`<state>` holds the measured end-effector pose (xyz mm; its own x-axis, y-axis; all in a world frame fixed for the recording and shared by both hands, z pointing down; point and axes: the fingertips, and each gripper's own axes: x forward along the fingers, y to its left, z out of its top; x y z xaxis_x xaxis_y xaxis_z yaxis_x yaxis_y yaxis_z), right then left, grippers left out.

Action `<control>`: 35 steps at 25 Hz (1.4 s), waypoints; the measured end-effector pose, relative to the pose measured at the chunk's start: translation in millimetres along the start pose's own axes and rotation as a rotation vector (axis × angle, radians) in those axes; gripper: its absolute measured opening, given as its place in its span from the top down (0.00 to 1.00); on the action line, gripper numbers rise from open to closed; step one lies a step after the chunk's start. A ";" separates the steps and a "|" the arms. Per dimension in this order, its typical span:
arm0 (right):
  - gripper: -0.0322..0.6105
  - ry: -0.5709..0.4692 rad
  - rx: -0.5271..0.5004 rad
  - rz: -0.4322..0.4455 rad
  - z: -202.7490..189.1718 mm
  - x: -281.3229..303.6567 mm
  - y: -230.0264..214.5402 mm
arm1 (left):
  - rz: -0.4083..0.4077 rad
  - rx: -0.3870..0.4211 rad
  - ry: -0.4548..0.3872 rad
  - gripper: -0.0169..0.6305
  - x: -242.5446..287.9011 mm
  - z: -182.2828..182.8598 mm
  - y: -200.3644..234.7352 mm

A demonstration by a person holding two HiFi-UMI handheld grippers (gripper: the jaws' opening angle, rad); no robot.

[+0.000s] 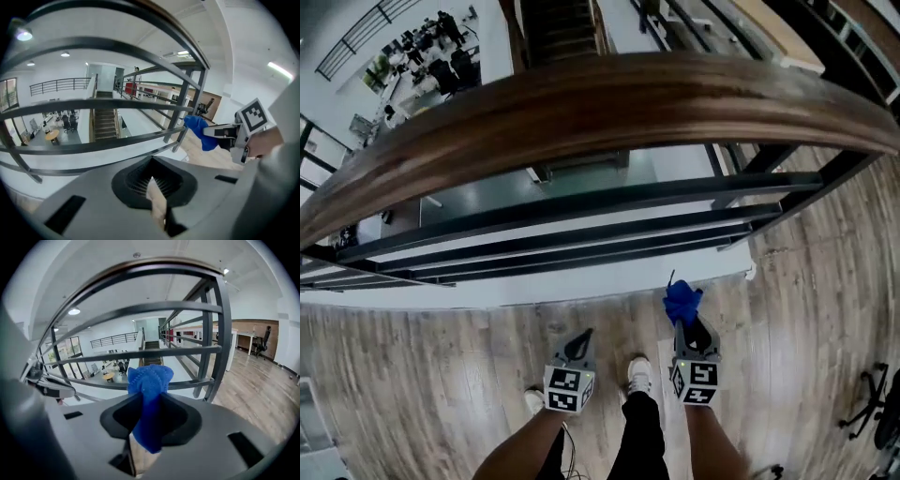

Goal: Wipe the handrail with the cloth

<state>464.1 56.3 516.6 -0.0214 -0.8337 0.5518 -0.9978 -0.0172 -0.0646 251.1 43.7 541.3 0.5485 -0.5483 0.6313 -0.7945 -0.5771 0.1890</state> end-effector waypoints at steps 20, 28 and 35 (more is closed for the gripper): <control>0.76 -0.218 -0.164 0.173 179.5 -395.8 376.7 | 0.089 -0.017 -0.318 0.98 -528.9 123.2 78.5; 0.76 -0.359 -0.247 0.216 180.9 -477.4 330.6 | 0.153 -0.065 -0.449 0.98 -589.2 119.8 -36.2; 0.76 -0.392 -0.242 0.205 146.6 -535.4 301.5 | 0.163 -0.041 -0.502 0.98 -618.5 92.3 -101.5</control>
<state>184.0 416.5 79.8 -0.2397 -0.9518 0.1911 -0.9625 0.2587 0.0812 16.7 385.5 62.2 0.4664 -0.8571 0.2189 -0.8839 -0.4417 0.1541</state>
